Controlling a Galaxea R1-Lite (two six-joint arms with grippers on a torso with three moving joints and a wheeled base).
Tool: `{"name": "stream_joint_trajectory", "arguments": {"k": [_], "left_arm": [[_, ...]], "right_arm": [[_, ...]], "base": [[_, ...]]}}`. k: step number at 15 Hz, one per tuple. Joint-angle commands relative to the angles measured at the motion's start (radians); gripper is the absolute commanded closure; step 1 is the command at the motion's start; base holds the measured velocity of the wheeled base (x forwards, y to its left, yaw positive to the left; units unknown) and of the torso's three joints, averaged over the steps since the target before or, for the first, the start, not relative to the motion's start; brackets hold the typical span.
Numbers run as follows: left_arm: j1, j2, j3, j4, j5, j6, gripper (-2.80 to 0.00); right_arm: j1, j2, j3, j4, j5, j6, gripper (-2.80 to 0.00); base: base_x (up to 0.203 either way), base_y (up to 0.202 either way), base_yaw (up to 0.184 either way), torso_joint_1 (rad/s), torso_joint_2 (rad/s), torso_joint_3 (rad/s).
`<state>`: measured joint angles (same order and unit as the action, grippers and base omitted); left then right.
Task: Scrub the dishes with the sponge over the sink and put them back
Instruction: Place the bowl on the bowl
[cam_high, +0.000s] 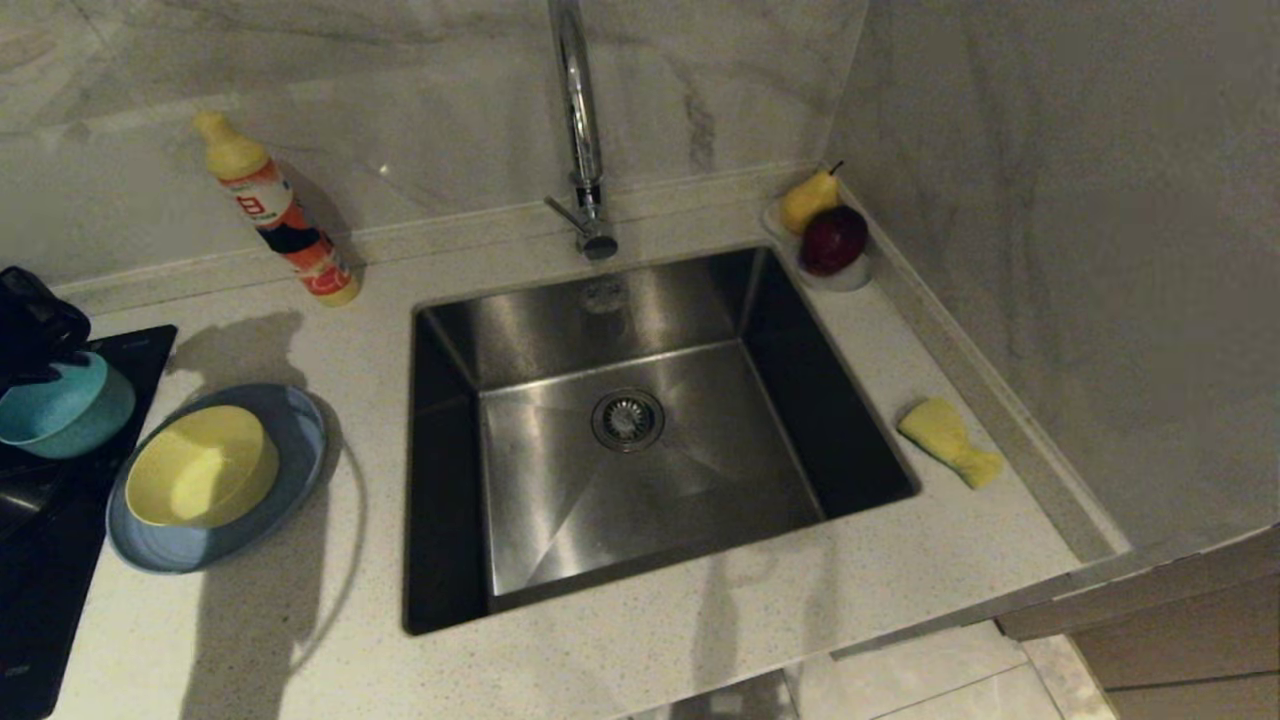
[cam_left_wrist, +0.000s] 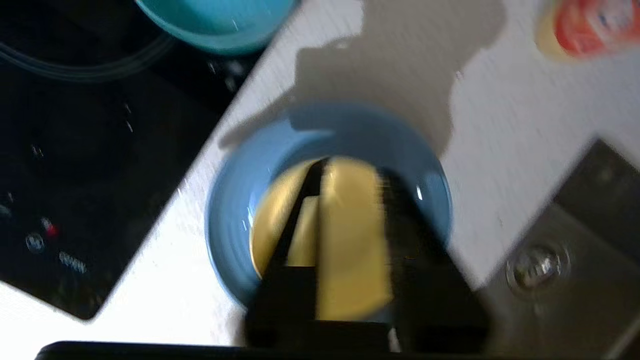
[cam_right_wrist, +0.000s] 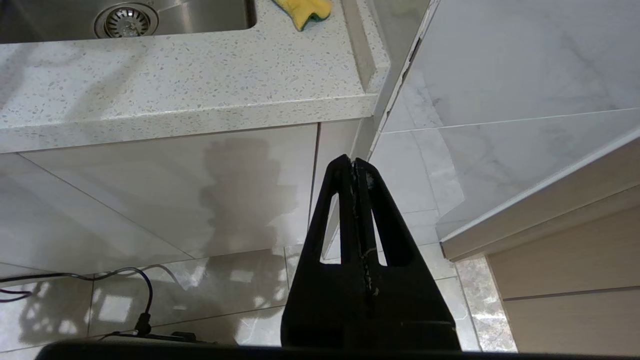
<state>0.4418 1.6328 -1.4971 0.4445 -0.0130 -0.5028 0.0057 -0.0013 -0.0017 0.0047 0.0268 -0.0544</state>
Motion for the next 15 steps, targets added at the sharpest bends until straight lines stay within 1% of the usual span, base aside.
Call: {"name": "stream_joint_trajectory", "arguments": {"k": [1,4,9,15], "left_arm": [[0.036,0.100,-0.075,0.002,0.000,-0.003,-2.80],[0.068,0.173,-0.144,0.000,0.000,0.001,-2.80],[0.071,0.299,-0.296,0.011,-0.003,0.013,-2.80],[0.075,0.410,-0.380,0.004,-0.006,0.028,-2.80]], "right_arm": [[0.000,0.000,0.000,0.000,0.001,-0.001,0.00],[0.000,-0.002,0.000,0.000,0.001,-0.001,0.00],[0.000,-0.002,0.000,0.000,0.001,-0.001,0.00],[0.000,-0.001,0.000,0.000,0.001,-0.001,0.00]], "base": [[0.000,0.000,0.000,0.000,0.00,0.000],[0.000,0.000,0.000,0.000,0.00,0.000],[0.000,0.000,0.000,0.000,0.00,0.000],[0.000,0.000,0.000,0.000,0.00,0.000]]}}
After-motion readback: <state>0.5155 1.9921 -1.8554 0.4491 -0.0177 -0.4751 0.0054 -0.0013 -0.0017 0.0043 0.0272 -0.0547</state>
